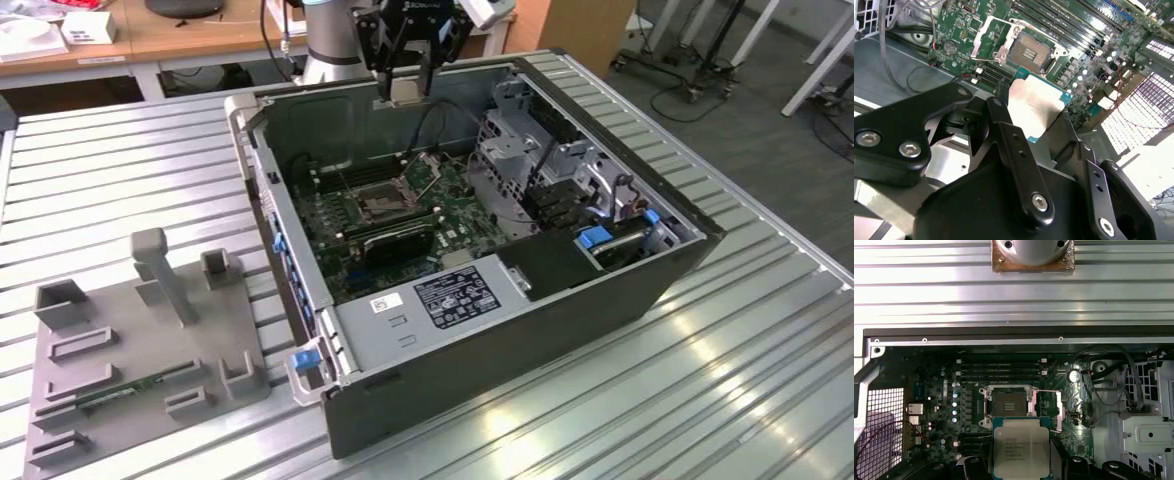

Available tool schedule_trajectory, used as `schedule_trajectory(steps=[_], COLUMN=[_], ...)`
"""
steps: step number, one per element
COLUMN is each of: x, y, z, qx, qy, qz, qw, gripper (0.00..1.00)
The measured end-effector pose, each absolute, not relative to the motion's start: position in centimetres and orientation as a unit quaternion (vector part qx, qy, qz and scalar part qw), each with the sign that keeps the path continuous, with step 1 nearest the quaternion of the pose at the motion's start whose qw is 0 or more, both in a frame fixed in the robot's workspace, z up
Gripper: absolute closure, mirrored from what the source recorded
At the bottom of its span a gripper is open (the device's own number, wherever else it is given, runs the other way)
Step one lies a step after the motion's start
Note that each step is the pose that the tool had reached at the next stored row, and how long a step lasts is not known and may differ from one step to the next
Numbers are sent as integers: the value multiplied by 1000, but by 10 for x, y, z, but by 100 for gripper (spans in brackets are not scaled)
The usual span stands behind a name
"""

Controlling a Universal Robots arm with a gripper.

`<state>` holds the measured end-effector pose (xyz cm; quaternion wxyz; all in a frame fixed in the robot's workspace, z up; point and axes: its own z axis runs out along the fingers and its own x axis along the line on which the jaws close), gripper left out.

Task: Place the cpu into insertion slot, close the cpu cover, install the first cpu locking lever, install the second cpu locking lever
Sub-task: 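Place the cpu into insertion slot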

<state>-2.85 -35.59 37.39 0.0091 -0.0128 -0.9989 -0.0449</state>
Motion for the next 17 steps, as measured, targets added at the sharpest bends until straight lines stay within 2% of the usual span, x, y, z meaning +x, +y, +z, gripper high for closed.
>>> schedule_trajectory(steps=[17], x=[-29], y=[-356], z=[371], qx=[-13], qy=[-999], qz=[-45], qw=[9], gripper=[46])
